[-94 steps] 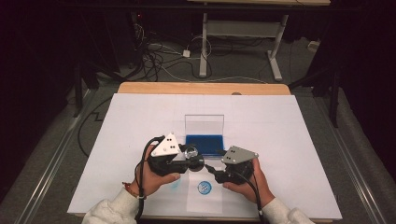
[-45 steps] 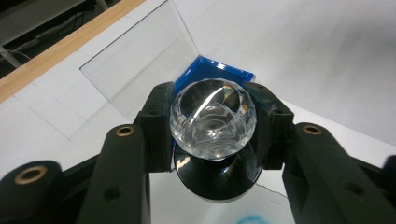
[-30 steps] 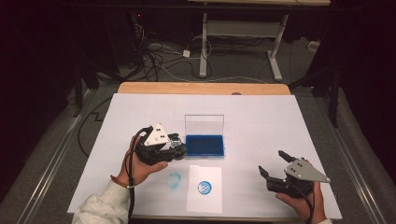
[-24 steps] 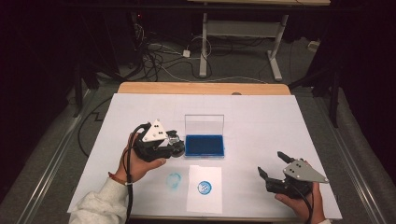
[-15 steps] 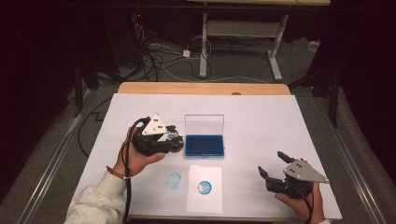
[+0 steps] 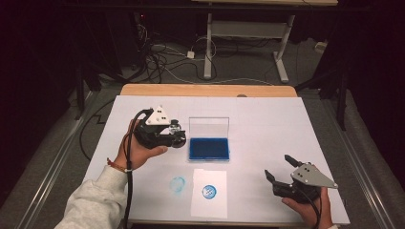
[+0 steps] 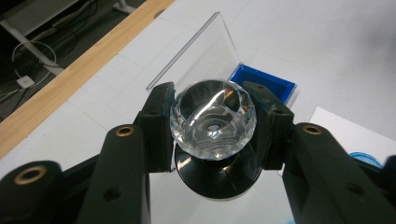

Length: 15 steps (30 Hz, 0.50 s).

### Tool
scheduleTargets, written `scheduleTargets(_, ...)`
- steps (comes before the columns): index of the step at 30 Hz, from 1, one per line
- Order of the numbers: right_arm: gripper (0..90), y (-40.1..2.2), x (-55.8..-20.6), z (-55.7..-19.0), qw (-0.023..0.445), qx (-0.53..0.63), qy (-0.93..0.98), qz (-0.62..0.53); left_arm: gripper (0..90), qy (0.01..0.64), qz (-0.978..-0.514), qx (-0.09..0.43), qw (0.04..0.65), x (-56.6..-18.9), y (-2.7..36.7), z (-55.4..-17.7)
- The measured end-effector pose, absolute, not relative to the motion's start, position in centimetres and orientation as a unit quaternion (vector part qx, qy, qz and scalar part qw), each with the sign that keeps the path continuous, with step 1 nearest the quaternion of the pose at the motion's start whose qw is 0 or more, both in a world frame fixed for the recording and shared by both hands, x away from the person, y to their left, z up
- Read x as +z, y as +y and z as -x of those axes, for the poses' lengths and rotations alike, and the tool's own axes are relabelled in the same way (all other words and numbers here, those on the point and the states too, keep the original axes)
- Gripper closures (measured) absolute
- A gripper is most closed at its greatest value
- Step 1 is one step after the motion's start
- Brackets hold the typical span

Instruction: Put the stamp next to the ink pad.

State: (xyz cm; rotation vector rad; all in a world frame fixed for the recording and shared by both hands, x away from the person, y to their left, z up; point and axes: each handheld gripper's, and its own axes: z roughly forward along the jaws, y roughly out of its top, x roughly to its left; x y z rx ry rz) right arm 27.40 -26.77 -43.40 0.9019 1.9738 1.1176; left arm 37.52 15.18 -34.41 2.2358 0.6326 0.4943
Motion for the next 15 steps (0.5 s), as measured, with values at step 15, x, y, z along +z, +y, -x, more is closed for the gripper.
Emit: scheduleTargets(15,21.1,-26.1,-43.6,-27.3,0.338,0.423,0.770,-0.338,54.5,0.263,-0.880,0.186,0.350,-34.8,15.6,-39.8)
